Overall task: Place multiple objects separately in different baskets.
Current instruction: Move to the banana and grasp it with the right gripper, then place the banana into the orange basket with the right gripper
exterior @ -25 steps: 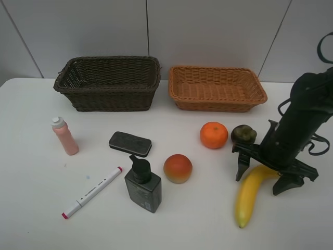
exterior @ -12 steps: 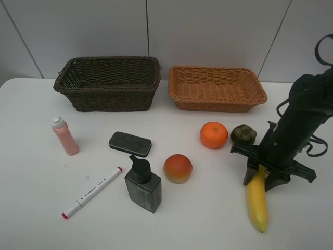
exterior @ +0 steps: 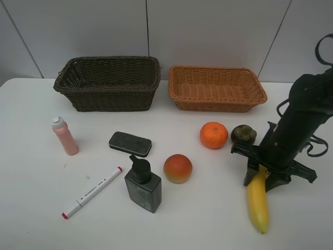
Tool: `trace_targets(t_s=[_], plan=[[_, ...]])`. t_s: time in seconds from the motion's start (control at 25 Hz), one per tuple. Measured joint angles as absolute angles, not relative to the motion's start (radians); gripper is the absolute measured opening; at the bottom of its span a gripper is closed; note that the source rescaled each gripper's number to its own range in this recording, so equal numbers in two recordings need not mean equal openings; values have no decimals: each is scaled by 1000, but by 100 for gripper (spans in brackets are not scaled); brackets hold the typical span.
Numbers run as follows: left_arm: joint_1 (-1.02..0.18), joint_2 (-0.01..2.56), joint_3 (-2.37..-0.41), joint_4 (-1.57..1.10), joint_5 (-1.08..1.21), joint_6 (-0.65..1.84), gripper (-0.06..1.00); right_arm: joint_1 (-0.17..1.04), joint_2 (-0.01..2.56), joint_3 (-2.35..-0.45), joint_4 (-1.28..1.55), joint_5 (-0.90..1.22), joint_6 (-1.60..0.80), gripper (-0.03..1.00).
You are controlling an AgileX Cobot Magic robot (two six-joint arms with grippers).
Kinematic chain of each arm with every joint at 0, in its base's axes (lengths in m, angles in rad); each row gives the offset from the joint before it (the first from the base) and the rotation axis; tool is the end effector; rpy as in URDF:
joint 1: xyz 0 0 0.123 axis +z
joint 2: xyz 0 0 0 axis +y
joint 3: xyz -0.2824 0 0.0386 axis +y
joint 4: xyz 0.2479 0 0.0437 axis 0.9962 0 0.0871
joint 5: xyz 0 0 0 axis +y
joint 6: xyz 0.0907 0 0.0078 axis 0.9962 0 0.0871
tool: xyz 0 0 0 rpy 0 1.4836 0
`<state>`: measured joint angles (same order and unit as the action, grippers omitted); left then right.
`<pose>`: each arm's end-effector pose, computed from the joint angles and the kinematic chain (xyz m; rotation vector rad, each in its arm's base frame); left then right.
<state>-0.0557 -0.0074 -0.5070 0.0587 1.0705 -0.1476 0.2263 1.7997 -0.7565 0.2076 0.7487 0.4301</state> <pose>-0.0070 0.0051 0.2784 -0.0972 2.0365 -0.0573 0.2437 0.0692 0.1077 -0.5400 -2.9214 -0.1204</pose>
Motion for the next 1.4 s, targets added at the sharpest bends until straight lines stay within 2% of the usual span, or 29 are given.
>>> trace_targets(t_s=[0.16,0.32,0.48,0.72,1.0,1.2,1.4], plan=[[-56,-7,-507,59,1071,-148,100,226,1698,-837,154,898,430,3],[-56,-7,-507,59,1071,-148,100,226,1579,-1013,17,1041,398,3],[-56,-7,-507,59,1071,-148,100,226,1544,-1229,-90,1101,246,3],[-56,-7,-507,59,1071,-148,100,227,1650,-1484,-134,1018,-95,3],[-56,-7,-507,59,1071,-148,100,301,1876,-1625,-212,877,-651,3],[-56,-7,-507,59,1071,-148,100,367,2016,-1671,-261,722,-799,3],[-56,-7,-507,59,1071,-148,100,395,2127,-1692,-270,649,-823,3]])
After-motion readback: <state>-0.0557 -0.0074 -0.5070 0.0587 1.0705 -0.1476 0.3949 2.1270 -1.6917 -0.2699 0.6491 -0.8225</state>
